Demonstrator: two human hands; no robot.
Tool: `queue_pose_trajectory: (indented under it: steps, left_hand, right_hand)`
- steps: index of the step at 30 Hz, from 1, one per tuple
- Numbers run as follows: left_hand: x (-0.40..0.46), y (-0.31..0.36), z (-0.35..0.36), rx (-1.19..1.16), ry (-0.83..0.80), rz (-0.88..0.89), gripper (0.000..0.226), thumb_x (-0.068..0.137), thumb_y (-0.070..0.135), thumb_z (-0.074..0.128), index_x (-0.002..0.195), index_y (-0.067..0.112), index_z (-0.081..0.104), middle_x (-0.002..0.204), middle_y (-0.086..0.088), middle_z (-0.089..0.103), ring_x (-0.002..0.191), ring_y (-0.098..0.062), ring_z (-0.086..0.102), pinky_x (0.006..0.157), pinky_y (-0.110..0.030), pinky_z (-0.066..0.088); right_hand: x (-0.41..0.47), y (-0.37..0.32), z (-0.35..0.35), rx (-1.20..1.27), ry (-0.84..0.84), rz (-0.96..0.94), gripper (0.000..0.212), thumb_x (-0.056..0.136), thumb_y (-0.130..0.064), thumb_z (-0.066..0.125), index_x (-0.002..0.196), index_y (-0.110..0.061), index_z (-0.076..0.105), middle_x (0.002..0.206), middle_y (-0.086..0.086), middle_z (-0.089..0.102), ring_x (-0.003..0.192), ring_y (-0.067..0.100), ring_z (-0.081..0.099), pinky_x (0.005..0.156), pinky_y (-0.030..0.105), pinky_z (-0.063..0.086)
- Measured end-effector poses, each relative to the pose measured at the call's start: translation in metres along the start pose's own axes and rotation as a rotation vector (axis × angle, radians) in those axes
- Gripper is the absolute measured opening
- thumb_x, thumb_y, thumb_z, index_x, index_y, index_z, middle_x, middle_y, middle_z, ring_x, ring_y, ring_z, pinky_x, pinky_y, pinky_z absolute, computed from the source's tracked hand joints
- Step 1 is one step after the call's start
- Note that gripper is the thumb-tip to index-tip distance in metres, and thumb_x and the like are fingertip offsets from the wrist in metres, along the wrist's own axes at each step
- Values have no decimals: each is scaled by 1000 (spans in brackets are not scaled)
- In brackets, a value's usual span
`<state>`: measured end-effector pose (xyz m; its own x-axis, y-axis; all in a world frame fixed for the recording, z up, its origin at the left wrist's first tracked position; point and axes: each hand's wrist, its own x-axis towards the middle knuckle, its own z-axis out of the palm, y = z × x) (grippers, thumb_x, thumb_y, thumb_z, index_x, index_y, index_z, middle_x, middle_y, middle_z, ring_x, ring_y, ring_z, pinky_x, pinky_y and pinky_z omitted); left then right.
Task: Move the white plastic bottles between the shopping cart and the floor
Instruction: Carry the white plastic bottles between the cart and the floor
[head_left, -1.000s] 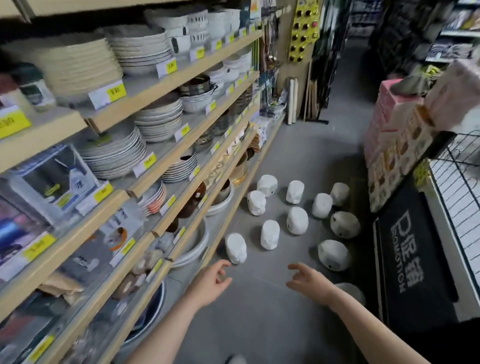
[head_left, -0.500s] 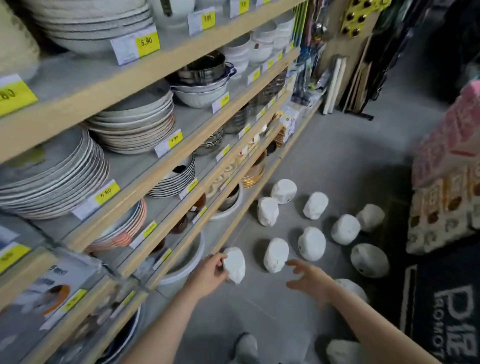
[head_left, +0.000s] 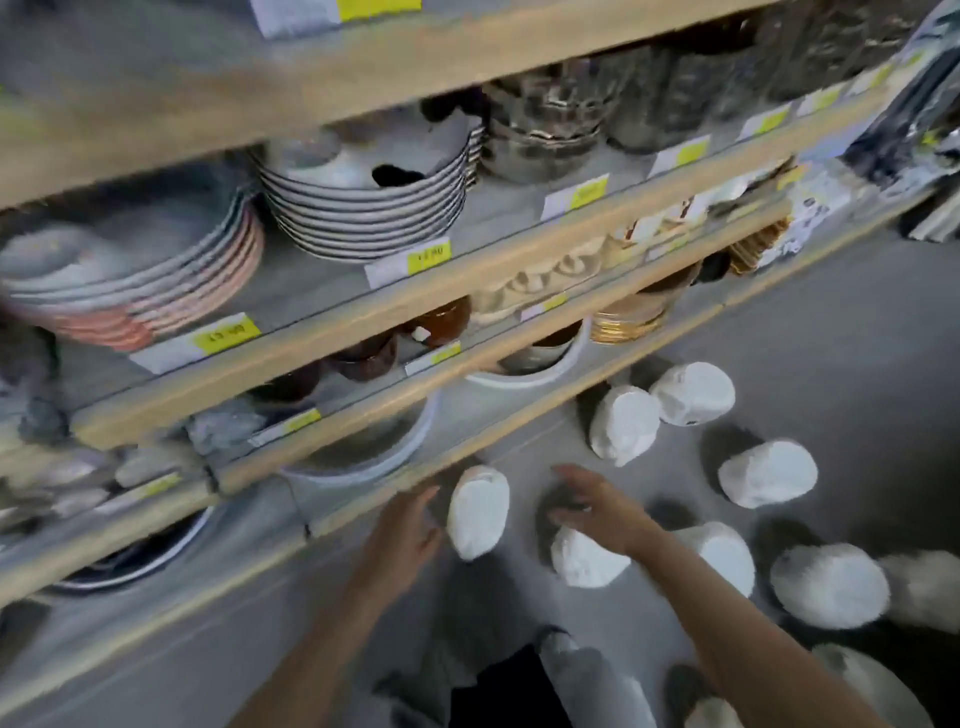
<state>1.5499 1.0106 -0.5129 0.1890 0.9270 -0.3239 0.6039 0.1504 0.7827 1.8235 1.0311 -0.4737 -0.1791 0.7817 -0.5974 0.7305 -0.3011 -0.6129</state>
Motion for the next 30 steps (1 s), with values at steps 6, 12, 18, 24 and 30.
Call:
queue_pose_trajectory:
  steps: [6, 12, 18, 24, 30]
  left_hand:
    - [73, -140, 141, 153, 121, 115, 58, 85, 63, 39, 135, 33, 36, 135, -14, 44, 122, -27, 43, 104, -50, 38]
    - [147, -250, 229, 404, 156, 198, 69, 83, 67, 39, 141, 33, 25, 151, -12, 30, 123, -37, 46, 95, -52, 44]
    - [151, -274, 213, 654, 125, 185, 72, 87, 74, 17, 143, 31, 27, 134, -15, 53, 121, -29, 45, 90, -48, 49]
    - [118, -297, 190, 644, 110, 171, 73, 84, 75, 27, 147, 46, 2, 153, -19, 25, 131, -42, 39, 96, -56, 43]
    - [130, -310, 205, 500, 73, 159, 94, 69, 79, 48, 138, 59, -14, 158, -9, -5, 143, -35, 16, 113, -47, 26]
  right_hand:
    - [155, 105, 75, -190, -22, -119, 43, 94, -19, 54, 132, -35, 43, 135, -8, 41, 122, 14, 45, 95, 12, 30]
    - [282, 188, 147, -183, 5, -344, 40, 97, -31, 47, 135, -38, 38, 147, -3, 35, 137, 16, 29, 114, 25, 18]
    - [291, 211, 182, -28, 88, -442, 37, 93, -46, 47, 129, -39, 42, 136, -7, 38, 126, 14, 39, 110, 25, 26]
    - [262, 236, 193, -234, 63, -535, 80, 66, -59, 67, 134, -53, 24, 134, -3, 30, 129, 16, 30, 113, 36, 29]
    - [290, 233, 223, -206, 44, -608, 107, 56, -52, 81, 139, -46, 13, 151, -6, 11, 138, 13, 18, 115, 28, 26]
